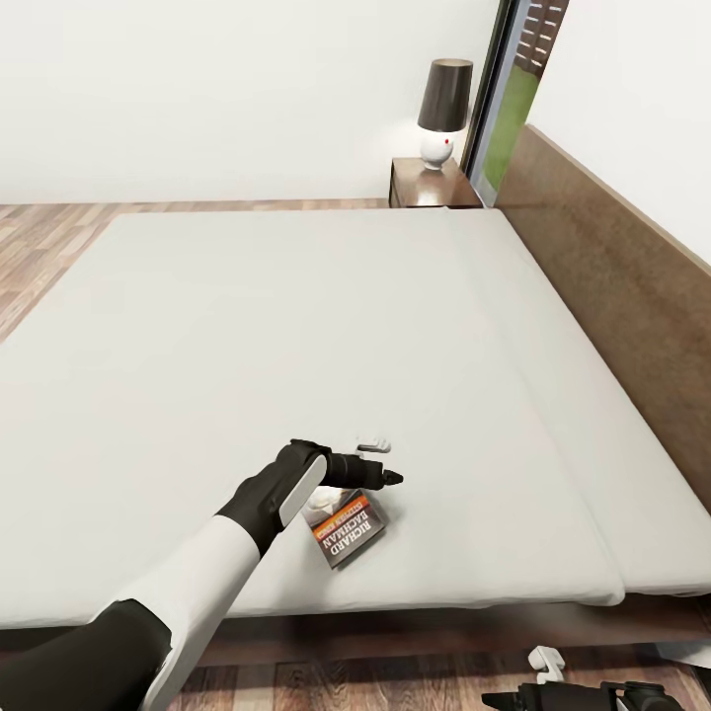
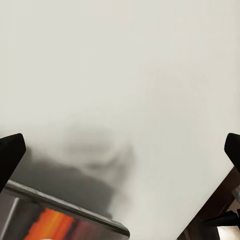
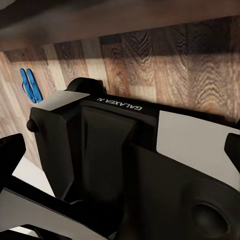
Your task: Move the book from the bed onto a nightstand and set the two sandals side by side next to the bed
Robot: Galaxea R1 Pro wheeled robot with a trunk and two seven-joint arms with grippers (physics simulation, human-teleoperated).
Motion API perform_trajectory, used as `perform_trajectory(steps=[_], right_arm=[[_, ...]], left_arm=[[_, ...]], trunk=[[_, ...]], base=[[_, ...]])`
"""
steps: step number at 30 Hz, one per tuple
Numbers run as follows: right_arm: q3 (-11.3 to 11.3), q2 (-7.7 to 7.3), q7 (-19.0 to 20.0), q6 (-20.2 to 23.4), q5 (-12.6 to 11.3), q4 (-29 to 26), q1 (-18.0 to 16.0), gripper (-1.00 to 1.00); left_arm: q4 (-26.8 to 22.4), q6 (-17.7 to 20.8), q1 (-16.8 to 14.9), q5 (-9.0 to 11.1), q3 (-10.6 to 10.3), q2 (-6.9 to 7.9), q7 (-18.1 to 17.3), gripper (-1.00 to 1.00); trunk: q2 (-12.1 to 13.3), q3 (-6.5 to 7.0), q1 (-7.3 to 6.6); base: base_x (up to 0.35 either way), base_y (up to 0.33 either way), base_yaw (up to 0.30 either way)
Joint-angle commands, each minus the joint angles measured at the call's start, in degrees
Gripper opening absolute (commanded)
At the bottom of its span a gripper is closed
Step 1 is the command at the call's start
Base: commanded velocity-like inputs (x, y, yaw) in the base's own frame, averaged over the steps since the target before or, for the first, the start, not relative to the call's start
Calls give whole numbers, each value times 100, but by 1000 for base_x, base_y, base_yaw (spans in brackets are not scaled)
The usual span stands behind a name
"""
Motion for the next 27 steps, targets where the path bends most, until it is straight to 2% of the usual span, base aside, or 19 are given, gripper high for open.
perform_trajectory(steps=[1,4,10,27], right_arm=[[2,-2,11,60,-45,-1,-1,100],[2,-2,11,60,-45,-1,-3,100],[2,-2,11,60,-45,-1,-1,100],[2,-2,11,60,-45,-1,-1,100]], left_arm=[[-2,21,-3,-6,0,0,-14,100],[-3,21,-3,-6,0,0,-14,100],[-5,21,-3,-6,0,0,-14,100],[-2,21,-3,-6,0,0,-14,100]], trunk=[[-2,-3,0],[-2,-3,0],[-242,-111,131],[-242,-111,131]], base=[[0,0,0],[0,0,0],[0,0,0],[0,0,0]])
